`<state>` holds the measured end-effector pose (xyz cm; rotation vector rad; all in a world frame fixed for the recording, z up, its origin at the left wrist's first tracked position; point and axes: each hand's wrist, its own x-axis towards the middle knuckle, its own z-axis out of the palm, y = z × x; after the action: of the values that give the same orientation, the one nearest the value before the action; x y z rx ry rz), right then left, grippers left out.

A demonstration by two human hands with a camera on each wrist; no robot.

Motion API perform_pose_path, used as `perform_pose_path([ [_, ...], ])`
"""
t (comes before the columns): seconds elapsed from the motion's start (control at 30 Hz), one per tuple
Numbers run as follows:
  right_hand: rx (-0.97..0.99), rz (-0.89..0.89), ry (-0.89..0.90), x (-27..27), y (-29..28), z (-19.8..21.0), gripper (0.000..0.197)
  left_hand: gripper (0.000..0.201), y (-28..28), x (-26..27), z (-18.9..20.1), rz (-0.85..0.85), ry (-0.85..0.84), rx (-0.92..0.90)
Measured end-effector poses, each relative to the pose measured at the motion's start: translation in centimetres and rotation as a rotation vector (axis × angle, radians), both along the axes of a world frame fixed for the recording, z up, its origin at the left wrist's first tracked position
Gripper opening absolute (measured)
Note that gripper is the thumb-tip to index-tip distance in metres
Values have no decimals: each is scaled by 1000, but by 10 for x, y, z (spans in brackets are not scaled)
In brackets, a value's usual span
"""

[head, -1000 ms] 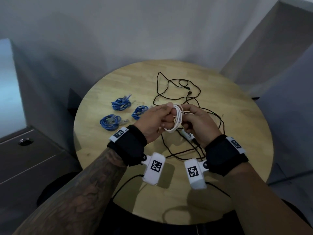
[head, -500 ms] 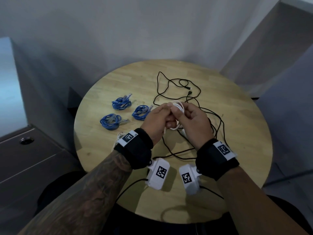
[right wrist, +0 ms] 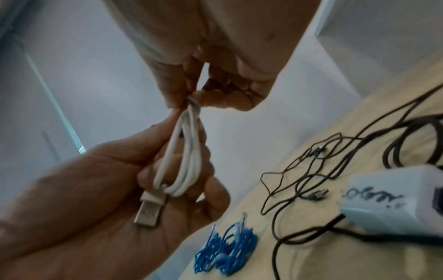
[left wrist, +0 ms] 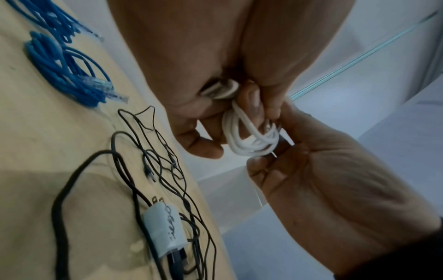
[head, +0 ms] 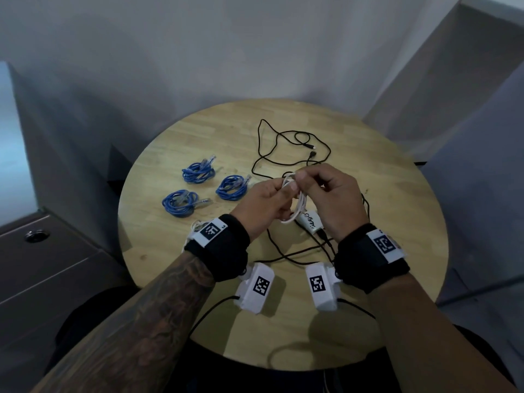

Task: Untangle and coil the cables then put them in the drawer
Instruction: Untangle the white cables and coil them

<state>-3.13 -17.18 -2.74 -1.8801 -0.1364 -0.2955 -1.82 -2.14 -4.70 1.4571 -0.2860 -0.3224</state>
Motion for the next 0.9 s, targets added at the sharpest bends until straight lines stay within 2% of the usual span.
perform_pose_path([
  [0.1,82,84,38,-1,-2,8,12,32,3,-2,5,21,-5,4],
  [0.3,160,145,255,-1,-3,6,21,50,4,-4,8,83,-23,79],
  [0.4,215,185,284,0,-4,8,20,40,2,-8,11,72,-43,92],
  [0.5,264,56,262,1,-5,11,24,20,1,-11,12,-10,-62,122],
  [0.6,267,-58,178,0,-3,12,24,21,0,-9,9,-8,-102,181],
  [0.7,304,-15,191,-2,0,11,24,26,0,-9,8,48,-166,172],
  [0.77,189,34,203,-3,0,12,24,24,-1,-8,8,63,-186,147],
  [0.83,110,11,150,-3,-1,14,21,23,-2,-8,7,57,-142,127],
  [0.9,64,-54,77,-1,-3,15,22,28,-4,-10,5,23,-10,59],
])
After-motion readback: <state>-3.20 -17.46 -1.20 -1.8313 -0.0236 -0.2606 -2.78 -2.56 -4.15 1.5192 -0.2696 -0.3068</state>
